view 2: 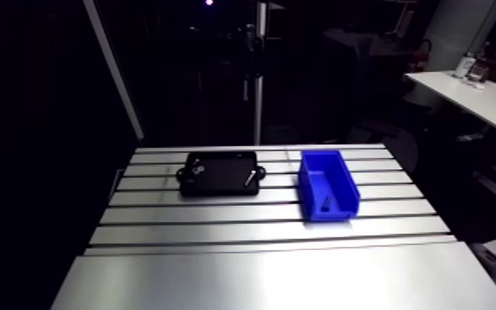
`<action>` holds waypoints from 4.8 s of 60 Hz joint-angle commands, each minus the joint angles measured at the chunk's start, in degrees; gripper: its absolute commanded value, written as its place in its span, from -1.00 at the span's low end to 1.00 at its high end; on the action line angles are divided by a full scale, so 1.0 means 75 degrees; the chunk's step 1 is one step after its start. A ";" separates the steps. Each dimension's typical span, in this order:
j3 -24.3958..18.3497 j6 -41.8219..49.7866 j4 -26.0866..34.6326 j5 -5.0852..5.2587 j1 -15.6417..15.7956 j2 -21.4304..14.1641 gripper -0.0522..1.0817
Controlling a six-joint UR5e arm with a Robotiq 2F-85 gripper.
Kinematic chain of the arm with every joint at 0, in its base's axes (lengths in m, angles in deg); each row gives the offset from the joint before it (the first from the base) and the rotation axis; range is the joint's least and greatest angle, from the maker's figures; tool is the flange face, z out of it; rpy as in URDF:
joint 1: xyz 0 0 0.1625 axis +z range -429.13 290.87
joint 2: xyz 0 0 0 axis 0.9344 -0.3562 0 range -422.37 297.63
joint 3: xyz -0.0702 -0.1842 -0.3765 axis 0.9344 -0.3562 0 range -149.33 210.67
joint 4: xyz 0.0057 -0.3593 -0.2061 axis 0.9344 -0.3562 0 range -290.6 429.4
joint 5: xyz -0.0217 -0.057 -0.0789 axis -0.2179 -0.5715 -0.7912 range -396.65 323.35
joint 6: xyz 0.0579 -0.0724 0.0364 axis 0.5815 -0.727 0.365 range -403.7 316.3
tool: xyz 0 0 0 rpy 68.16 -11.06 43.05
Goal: Pick up the M10 bolt from the tray and put it into the blue bin.
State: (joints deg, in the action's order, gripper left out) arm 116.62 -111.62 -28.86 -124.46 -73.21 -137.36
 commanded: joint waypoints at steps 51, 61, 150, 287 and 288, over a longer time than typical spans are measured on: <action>0.1219 -0.0005 -0.1992 -0.0469 -0.0234 0.0737 -0.36; 0.1351 0.0003 -0.2173 -0.0438 -0.0264 0.0758 -0.32; 0.1732 -0.0019 -0.3089 -0.0438 -0.0301 0.1708 0.22; 0.1800 -0.0007 -0.3101 -0.0497 -0.0324 0.1967 0.34; 0.1800 -0.0007 -0.3101 -0.0497 -0.0324 0.1967 0.34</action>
State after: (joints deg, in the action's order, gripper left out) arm 130.04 -111.67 -52.11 -128.18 -75.66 -122.63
